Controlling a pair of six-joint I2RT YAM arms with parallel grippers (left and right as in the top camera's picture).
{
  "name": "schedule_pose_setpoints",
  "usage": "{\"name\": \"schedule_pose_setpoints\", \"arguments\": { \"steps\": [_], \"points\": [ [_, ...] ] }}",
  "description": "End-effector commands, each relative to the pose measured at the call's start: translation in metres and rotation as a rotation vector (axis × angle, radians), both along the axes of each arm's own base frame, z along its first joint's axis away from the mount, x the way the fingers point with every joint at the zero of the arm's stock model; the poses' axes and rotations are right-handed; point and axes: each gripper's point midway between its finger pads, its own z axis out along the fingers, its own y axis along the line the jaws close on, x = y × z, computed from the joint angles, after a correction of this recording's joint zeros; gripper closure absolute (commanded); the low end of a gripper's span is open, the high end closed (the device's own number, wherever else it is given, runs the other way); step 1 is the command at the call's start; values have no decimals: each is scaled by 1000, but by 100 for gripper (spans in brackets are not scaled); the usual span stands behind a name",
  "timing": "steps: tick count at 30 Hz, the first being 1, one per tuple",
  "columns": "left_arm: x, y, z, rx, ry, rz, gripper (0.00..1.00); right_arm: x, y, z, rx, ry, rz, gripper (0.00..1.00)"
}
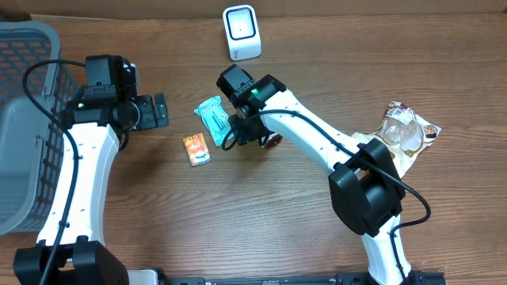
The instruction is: Scan the item barcode
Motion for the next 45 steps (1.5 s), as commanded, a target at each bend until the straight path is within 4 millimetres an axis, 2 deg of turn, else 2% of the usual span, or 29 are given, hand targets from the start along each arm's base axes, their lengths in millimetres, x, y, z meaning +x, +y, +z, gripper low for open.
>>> {"name": "schedule_pose_setpoints", "arguments": {
  "steps": [1, 19, 26, 31, 34, 38, 42, 45],
  "points": [
    [0, 3, -3, 21, 11, -18, 0, 10, -11, 6, -55, -62, -23, 49],
    [0, 3, -3, 21, 11, -18, 0, 48, -69, 6, -74, -68, -160, 48],
    [0, 3, -3, 21, 10, -18, 1, 66, -88, 8, -91, -101, -61, 39],
    [0, 3, -3, 21, 11, -18, 0, 88, -107, 11, -94, -147, -15, 31],
    [0, 3, -3, 21, 11, -18, 1, 93, -106, 12, -71, -157, 12, 25],
    [0, 3, -3, 21, 11, -18, 0, 96, -96, 13, -18, -165, 22, 24],
    [0, 3, -3, 21, 10, -18, 0, 99, -95, 15, 21, -170, -97, 23],
    [0, 3, -3, 21, 11, -18, 0, 93, -94, 13, 36, -138, -130, 24]
  ]
}}
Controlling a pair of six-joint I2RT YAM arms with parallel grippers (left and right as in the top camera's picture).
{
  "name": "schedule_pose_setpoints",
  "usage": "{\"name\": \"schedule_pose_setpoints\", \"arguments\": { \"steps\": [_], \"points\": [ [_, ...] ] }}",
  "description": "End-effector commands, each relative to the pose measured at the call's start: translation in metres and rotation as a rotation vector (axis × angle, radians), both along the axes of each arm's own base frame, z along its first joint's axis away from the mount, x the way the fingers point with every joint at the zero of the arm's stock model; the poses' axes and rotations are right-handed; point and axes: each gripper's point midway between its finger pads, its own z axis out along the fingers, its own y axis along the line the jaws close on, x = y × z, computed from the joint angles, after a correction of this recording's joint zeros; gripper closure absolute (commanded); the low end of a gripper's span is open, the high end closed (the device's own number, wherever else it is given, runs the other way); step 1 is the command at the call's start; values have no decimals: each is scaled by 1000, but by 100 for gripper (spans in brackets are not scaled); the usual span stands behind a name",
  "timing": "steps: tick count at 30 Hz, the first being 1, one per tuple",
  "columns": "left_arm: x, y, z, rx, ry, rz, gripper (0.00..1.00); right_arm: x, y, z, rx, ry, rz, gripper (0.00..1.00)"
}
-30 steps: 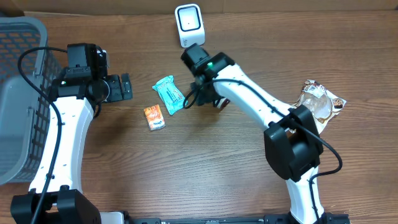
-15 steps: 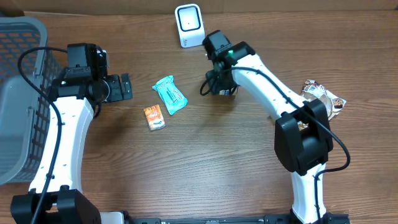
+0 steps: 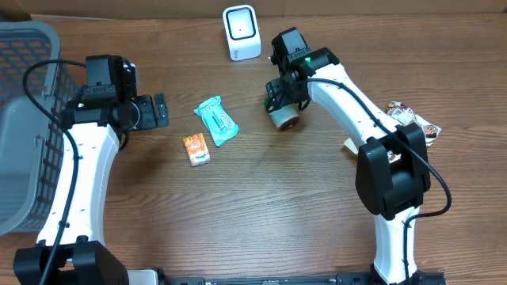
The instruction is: Scan the item barcode
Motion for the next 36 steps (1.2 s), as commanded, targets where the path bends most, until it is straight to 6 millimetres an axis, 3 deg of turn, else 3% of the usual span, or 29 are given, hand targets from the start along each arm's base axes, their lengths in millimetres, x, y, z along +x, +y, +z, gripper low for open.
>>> {"name": "schedule_pose_setpoints", "arguments": {
  "steps": [1, 6, 10, 16, 23, 36],
  "points": [
    [0, 3, -3, 21, 11, -18, 1, -10, 7, 2, 60, 44, -42, 24],
    [0, 3, -3, 21, 11, -18, 0, -41, 19, -3, 133, 188, -40, 28],
    [0, 3, -3, 21, 11, -18, 0, -51, 29, -4, 136, 211, -25, 28],
    [0, 3, -3, 21, 11, -18, 0, -47, 23, -5, 81, 178, -133, 29],
    [0, 3, -3, 21, 11, -18, 1, -44, 17, -5, 65, 153, -269, 37],
    [0, 3, -3, 21, 11, -18, 1, -48, 7, -11, -134, 31, -315, 30]
  ]
}}
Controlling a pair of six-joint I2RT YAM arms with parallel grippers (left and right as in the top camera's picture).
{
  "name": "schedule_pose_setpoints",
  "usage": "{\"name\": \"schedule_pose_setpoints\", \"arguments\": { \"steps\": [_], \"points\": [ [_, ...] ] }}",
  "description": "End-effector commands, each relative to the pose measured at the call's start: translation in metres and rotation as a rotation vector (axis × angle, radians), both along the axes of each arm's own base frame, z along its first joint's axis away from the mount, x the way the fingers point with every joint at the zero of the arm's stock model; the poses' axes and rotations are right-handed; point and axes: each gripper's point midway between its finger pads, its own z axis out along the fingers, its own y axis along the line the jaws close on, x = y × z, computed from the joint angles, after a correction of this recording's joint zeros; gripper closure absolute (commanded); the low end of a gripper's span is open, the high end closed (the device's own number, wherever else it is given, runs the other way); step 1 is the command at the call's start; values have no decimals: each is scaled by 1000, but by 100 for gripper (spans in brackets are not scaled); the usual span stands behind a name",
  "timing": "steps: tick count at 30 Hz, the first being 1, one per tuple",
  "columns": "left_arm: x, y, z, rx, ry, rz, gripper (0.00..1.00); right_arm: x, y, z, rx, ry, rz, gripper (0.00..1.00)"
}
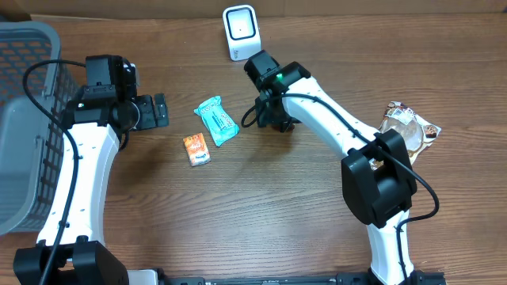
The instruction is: Scan the item barcode
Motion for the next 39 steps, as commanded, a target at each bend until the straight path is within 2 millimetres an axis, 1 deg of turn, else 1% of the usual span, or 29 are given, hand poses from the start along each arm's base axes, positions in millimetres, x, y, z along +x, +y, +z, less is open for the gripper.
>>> {"name": "schedule_pose_setpoints", "arguments": {
  "steps": [1, 4, 10, 12, 19, 24, 27, 30, 32, 36, 39],
  "points": [
    [0, 3, -3, 22, 11, -18, 0, 6, -18, 1, -76, -49, -50, 30],
    [0, 3, -3, 22, 11, -18, 1, 9, -18, -2, -81, -62, -47, 30],
    [0, 3, -3, 22, 11, -18, 0, 22, -9, 0, -57, -113, -6, 34],
    [0, 3, -3, 22, 11, -18, 1, 24, -8, -4, -55, -115, -6, 34],
    [0, 3, -3, 22, 11, -18, 0, 18, -11, -34, -95, -51, -2, 34],
    [0, 3, -3, 22, 11, -18, 0, 19, -11, -33, -93, -53, -3, 37],
    [0, 3, -3, 22, 11, -18, 1, 19, -10, -33, -93, -54, -2, 45],
    [0, 3, -3, 22, 11, -18, 0, 19, -11, -33, -93, -53, -2, 46],
    [0, 3, -3, 22, 11, -18, 1, 19, -11, -33, -93, -53, -3, 42],
    [0, 3, -3, 22, 11, -18, 1, 18, -11, -35, -95, -50, -2, 30],
    [0, 3, -3, 22, 11, -18, 0, 18, -12, -37, -98, -45, -2, 25]
  ]
}}
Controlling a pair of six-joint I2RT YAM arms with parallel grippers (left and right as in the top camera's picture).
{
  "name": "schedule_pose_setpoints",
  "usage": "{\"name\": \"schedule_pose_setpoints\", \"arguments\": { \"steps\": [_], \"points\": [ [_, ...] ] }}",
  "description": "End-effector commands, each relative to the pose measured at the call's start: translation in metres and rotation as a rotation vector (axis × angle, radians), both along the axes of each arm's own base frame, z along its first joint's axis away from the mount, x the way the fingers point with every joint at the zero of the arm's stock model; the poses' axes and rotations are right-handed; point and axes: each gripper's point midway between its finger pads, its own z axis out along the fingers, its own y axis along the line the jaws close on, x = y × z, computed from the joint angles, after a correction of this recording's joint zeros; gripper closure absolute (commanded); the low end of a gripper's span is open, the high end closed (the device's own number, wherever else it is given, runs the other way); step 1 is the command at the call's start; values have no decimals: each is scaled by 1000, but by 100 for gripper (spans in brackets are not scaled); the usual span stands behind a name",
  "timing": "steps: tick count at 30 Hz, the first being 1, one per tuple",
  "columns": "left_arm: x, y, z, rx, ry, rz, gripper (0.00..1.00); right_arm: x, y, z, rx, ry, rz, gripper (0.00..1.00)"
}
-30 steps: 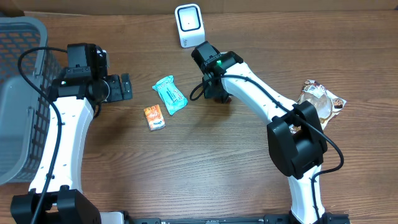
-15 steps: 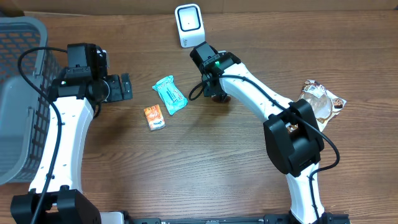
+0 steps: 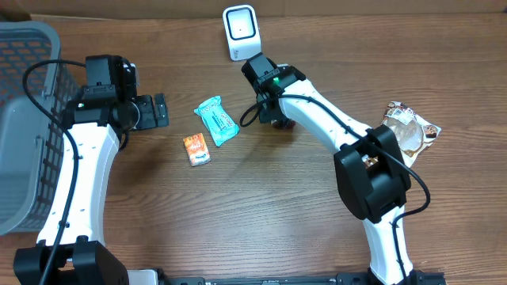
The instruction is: Scan the item barcode
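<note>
The white barcode scanner (image 3: 242, 32) stands at the table's far edge. My right gripper (image 3: 273, 113) points down just in front of it, a little to its right. The wrist hides most of the fingers. A small dark reddish-brown item (image 3: 283, 123) shows at their tips and seems to be held there. My left gripper (image 3: 157, 111) rests at the left with its fingers apart and nothing between them.
A teal packet (image 3: 216, 120) and a small orange packet (image 3: 197, 149) lie between the two arms. A grey mesh basket (image 3: 24, 119) fills the left edge. A clear-fronted snack bag (image 3: 405, 131) lies at the right.
My right wrist has shifted slightly toward the scanner, with the item still under it. The left arm and the packets have not moved.
My right gripper was low beside the teal packet with a reddish item at its tips. Then it was to the right of the scanner, holding a round item above the table. After that it stood in front of the scanner, where it has since edged closer.
</note>
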Motion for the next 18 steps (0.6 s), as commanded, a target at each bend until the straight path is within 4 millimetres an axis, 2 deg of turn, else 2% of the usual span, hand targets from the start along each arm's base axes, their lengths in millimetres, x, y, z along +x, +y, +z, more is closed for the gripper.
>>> {"name": "schedule_pose_setpoints", "arguments": {
  "steps": [1, 8, 13, 18],
  "points": [
    [0, 3, -3, 22, 10, -18, 0, -6, -2, -19, -9, 45, -2, 25],
    [0, 3, -3, 22, 11, -18, 0, -9, -2, -33, -18, 73, 2, 23],
    [0, 3, -3, 22, 11, -18, 0, -9, -2, -33, -19, 73, 3, 25],
    [0, 3, -3, 22, 10, -18, 0, -12, 2, -24, 6, 97, 7, 34]
  ]
}}
